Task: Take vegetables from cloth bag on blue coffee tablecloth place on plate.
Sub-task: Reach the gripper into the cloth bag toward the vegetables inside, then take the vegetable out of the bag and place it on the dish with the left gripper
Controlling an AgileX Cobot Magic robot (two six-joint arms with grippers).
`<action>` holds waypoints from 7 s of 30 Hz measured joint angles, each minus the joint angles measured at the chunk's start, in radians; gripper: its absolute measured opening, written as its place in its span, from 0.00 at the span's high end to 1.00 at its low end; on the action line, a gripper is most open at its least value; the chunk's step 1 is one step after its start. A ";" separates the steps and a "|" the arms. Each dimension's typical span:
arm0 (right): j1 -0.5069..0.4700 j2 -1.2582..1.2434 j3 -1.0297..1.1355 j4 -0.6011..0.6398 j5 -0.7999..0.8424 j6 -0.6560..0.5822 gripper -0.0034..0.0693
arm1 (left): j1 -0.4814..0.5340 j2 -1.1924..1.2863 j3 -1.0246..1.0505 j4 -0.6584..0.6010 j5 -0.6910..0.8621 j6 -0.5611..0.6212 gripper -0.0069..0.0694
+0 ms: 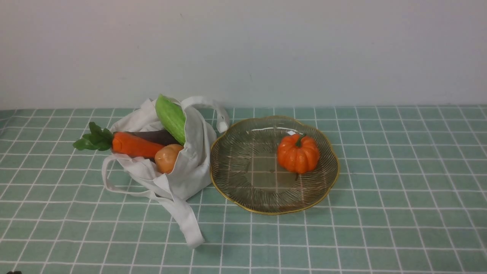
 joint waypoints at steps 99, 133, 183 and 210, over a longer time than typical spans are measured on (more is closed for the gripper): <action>0.000 0.000 0.000 0.000 0.000 0.000 0.97 | -0.009 1.518 -1.407 -0.107 0.414 0.094 0.92; 0.000 0.000 0.000 0.000 0.000 0.000 0.97 | -0.011 1.906 -1.383 -0.109 0.242 -0.262 0.14; 0.000 0.000 0.000 0.000 0.000 0.000 0.97 | -0.324 1.667 -1.740 -0.102 0.559 -0.040 0.92; 0.000 0.000 0.000 0.000 0.000 0.000 0.97 | -0.508 2.076 -1.754 -0.185 0.318 -0.041 0.80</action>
